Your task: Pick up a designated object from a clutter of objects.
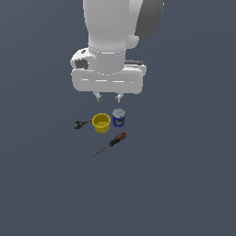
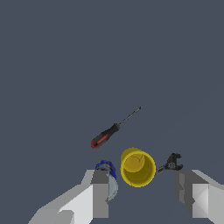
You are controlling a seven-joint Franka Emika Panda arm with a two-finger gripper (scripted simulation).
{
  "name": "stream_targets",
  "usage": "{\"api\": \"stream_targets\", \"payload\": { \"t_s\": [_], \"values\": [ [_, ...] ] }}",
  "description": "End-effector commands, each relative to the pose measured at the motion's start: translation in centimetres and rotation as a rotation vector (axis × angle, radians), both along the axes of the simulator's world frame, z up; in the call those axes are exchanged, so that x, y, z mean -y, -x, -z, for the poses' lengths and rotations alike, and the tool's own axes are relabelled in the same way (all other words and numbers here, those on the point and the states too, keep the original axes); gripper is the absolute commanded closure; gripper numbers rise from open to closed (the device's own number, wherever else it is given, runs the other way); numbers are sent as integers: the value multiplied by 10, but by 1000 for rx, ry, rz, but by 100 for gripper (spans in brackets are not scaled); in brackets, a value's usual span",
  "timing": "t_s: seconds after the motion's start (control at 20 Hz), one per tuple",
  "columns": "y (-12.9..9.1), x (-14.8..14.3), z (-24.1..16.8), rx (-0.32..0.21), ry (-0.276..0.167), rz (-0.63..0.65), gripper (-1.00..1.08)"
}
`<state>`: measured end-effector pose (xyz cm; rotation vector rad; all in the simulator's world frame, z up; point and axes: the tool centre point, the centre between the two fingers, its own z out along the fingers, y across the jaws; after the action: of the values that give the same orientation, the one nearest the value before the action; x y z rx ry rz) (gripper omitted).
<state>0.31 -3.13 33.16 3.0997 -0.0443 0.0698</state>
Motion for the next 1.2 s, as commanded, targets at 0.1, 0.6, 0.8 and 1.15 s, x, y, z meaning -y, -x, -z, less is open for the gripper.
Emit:
{"api": "stream_targets", "payload": {
  "t_s": [0.1,0.6,0.8,1.15],
  "values": [
    [1,6,13,-15,6,-33,-20],
    [7,31,70,-86,24,-194,-20],
    [14,44,101,-126,26,-285,-20],
    [31,66,155,-196,18,-447,-20]
  ]
}}
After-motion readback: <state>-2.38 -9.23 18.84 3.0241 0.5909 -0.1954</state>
